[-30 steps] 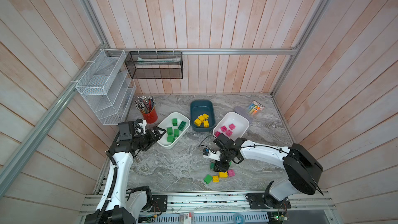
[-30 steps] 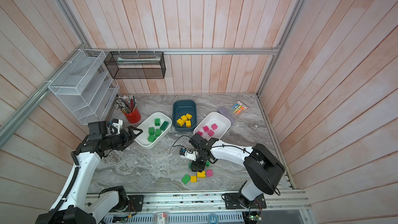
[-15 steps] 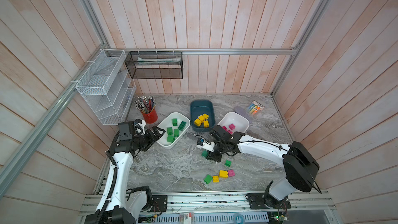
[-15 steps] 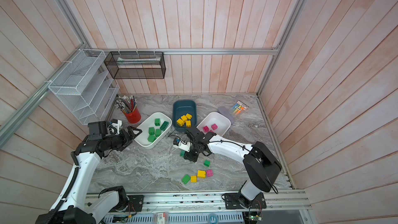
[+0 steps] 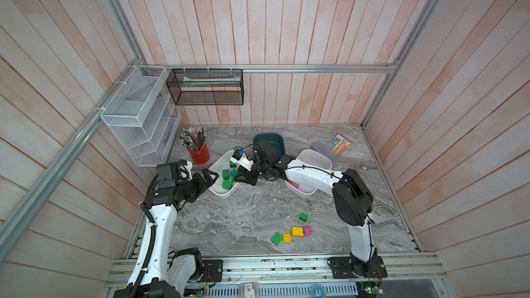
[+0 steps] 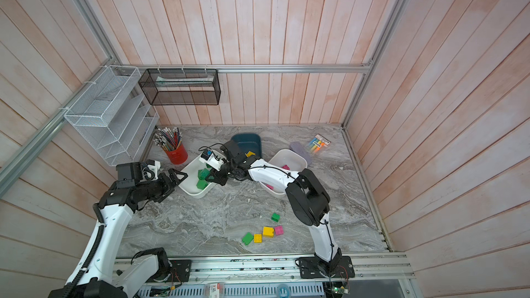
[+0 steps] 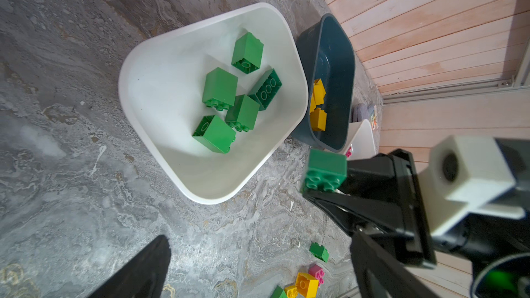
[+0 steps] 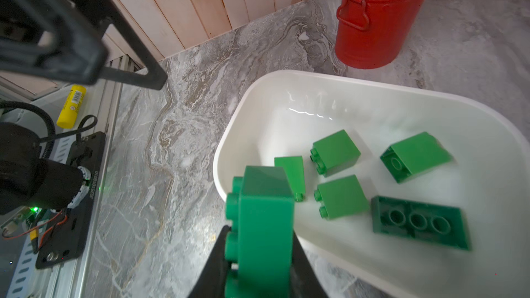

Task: Sort the legos into containers by color
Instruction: 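Carry the long green brick into the small white bin and release it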

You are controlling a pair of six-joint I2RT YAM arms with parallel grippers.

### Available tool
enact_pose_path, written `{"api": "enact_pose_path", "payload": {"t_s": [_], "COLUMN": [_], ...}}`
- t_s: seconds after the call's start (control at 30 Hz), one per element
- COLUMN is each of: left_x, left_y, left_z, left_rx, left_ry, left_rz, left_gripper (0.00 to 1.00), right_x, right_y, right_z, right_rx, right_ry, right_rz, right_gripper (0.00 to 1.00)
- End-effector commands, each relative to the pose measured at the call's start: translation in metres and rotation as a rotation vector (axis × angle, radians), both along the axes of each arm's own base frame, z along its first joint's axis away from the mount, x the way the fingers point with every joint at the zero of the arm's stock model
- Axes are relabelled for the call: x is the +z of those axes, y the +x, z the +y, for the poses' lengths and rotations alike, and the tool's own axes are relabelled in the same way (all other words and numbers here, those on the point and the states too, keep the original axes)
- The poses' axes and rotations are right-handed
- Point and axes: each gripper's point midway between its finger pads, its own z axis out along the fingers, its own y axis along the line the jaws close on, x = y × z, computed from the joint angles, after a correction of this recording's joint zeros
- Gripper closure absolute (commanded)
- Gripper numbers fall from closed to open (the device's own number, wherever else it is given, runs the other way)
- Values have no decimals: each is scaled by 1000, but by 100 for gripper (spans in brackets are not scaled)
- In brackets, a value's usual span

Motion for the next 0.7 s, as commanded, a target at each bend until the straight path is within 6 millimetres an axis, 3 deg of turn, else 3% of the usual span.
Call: {"api": "enact_pose_path", "payload": {"t_s": [0.0,0.23,0.33,0.47,0.57,0.67], "left_x": [8,6,2,2,2,1], "left_y": [-2,-3,-5,-6,-7,-7], "left_z": [4,3,3,3,2,1], "left_rx": [18,19,18,17,14,13], "left_ry": [14,11,9,10,10,4], "left_rz": [-9,1,11,11,11,10], "left_gripper": [0,0,0,0,0,0], "right_x": [5,-13,-24,-35,-21,6], "right_y": [-10,8,13,14,18,22], "right_z": [36,78,88,90,84,68], "right_rx": [44,3,-13,-14,-17,-27], "right_ry": [65,116,113,74,83,101], "right_rz": [54,127,147,137,120,80], "right_gripper": [79,79,78,68,51,43]}}
